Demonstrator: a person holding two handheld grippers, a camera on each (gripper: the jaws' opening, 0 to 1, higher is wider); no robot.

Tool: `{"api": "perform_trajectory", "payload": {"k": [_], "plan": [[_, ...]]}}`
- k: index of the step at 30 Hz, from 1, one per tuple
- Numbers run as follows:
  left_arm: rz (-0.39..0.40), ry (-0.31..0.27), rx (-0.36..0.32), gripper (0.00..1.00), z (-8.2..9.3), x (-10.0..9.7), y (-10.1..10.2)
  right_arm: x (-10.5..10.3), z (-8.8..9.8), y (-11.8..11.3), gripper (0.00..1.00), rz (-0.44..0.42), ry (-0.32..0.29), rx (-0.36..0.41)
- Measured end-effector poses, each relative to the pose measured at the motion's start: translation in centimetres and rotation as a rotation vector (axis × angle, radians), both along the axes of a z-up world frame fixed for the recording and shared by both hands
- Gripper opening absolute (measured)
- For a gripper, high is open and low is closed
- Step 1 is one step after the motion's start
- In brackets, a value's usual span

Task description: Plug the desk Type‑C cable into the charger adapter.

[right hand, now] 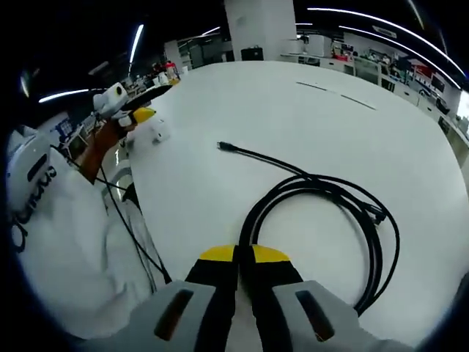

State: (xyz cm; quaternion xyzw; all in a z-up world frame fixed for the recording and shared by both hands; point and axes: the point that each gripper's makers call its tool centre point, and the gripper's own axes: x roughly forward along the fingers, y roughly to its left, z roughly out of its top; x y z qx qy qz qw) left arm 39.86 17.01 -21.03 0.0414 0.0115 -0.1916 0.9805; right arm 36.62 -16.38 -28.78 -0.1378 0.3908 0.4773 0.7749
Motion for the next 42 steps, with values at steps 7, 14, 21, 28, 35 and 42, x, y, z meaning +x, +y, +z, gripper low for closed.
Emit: {"api": "perform_trajectory", "payload": {"k": [7, 14, 21, 28, 35, 42], "plan": [[-0.003, -0.002, 0.006, 1.00, 0.1, 0.0, -0.1, -2.0, -0.1, 0.9, 0.04, 0.042, 0.035, 0.014], [-0.009, -0.002, 0.009, 1.00, 0.1, -0.2, -0.2, -4.0, -0.1, 1.8, 0.04, 0.083, 0.065, 0.026], [-0.016, -0.007, 0.003, 1.00, 0.2, -0.2, -0.4, -5.3, 0.0, 2.5, 0.04, 0.117, 0.075, 0.037], [-0.029, -0.009, 0.002, 1.00, 0.2, -0.3, -0.7, -5.4, -0.1, 2.6, 0.05, 0.182, 0.010, 0.028], [-0.038, 0.003, -0.006, 1.00, -0.1, -0.4, -0.9, -5.3, -0.2, 2.9, 0.06, 0.224, -0.048, 0.023], [-0.055, 0.012, 0.042, 1.00, -0.3, -0.5, -1.0, -4.7, 0.4, 3.0, 0.11, 0.232, -0.087, 0.036]]}}
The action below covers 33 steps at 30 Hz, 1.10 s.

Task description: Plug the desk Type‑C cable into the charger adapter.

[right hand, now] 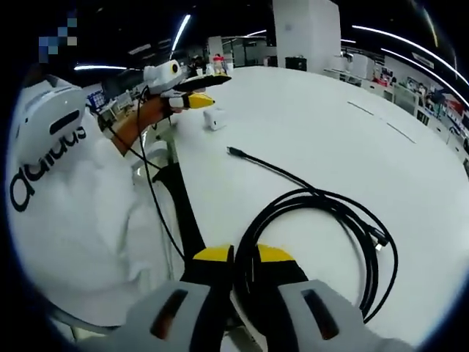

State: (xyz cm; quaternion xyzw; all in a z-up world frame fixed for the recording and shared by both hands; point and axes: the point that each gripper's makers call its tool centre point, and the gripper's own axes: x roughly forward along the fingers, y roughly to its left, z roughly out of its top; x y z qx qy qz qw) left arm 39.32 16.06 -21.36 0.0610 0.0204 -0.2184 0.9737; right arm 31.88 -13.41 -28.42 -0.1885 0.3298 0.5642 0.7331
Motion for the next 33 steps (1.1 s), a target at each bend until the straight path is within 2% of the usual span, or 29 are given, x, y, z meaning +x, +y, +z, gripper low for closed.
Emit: {"api": "perform_trajectory", "payload": {"k": [2, 5, 7, 10, 14, 19, 23, 25, 30, 33], "plan": [[-0.013, 0.013, 0.016, 1.00, -0.1, -0.1, 0.1, 0.3, 0.4, 0.2, 0.11, 0.005, -0.013, 0.009], [-0.055, 0.027, 0.042, 0.99, -0.2, -0.5, 0.3, 1.3, 1.7, 1.3, 0.10, 0.039, -0.101, 0.047], [-0.089, 0.035, 0.072, 0.96, -0.2, -0.9, 0.2, 1.5, 2.2, 2.0, 0.10, 0.052, -0.114, 0.059], [-0.152, 0.011, 0.117, 0.88, 0.2, -1.5, 0.0, 2.2, 2.9, 3.6, 0.09, 0.095, -0.168, 0.078], [-0.181, 0.030, 0.139, 0.81, 0.2, -1.8, -0.1, 2.7, 3.0, 5.1, 0.09, 0.128, -0.185, 0.088], [-0.257, 0.086, 0.206, 0.70, -1.1, -2.3, -0.9, 3.2, 2.2, 7.1, 0.09, 0.192, -0.200, 0.072], [-0.304, 0.116, 0.212, 0.62, -1.6, -2.5, -1.7, 3.5, 1.9, 8.6, 0.08, 0.238, -0.203, 0.070], [-0.343, 0.123, 0.217, 0.53, -1.9, -2.7, -2.1, 3.6, 1.8, 9.4, 0.08, 0.267, -0.204, 0.066], [-0.417, 0.184, 0.232, 0.38, -2.8, -2.9, -3.1, 3.6, 1.0, 10.5, 0.08, 0.348, -0.202, 0.009], [-0.451, 0.224, 0.274, 0.37, -3.6, -3.1, -3.2, 3.5, 0.8, 11.3, 0.08, 0.394, -0.197, -0.015]]}}
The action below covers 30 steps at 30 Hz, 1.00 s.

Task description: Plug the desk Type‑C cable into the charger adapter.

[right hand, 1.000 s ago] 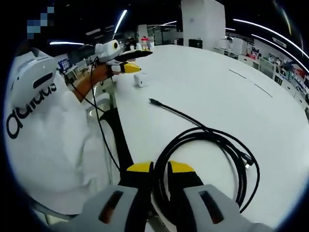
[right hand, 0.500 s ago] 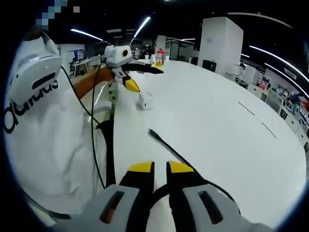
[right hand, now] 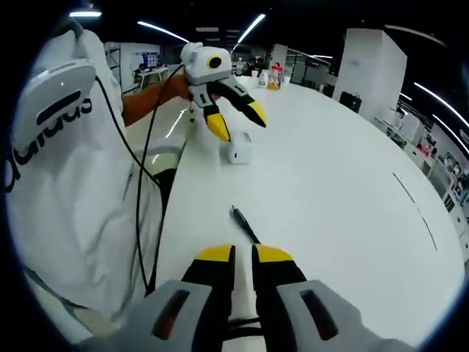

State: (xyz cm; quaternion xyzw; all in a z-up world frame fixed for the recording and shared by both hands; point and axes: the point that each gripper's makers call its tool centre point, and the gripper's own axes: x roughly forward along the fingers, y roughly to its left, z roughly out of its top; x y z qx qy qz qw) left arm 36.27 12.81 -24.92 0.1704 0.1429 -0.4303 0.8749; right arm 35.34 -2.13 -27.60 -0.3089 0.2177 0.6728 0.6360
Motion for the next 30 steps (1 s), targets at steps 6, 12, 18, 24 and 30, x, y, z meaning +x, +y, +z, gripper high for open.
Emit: {"api": "perform_trajectory", "payload": {"k": [6, 12, 18, 24, 30], "plan": [[-0.041, 0.045, 0.051, 0.35, -0.6, 0.0, -0.5, 0.1, -0.6, 1.2, 0.08, 0.069, -0.020, -0.052], [-0.090, 0.082, 0.089, 0.30, -1.1, -0.4, -0.8, 0.3, -0.6, 2.1, 0.08, 0.111, -0.024, -0.073], [-0.147, 0.100, 0.112, 0.24, -1.2, -0.7, -1.2, 0.2, -0.8, 2.6, 0.08, 0.149, -0.024, -0.100], [-0.190, 0.123, 0.164, 0.24, -1.5, -0.7, -1.2, 0.1, -1.6, 2.8, 0.08, 0.185, -0.018, -0.147], [-0.208, 0.170, 0.179, 0.24, -1.8, -0.7, -1.2, 0.3, -2.0, 2.9, 0.05, 0.203, -0.019, -0.178]]}}
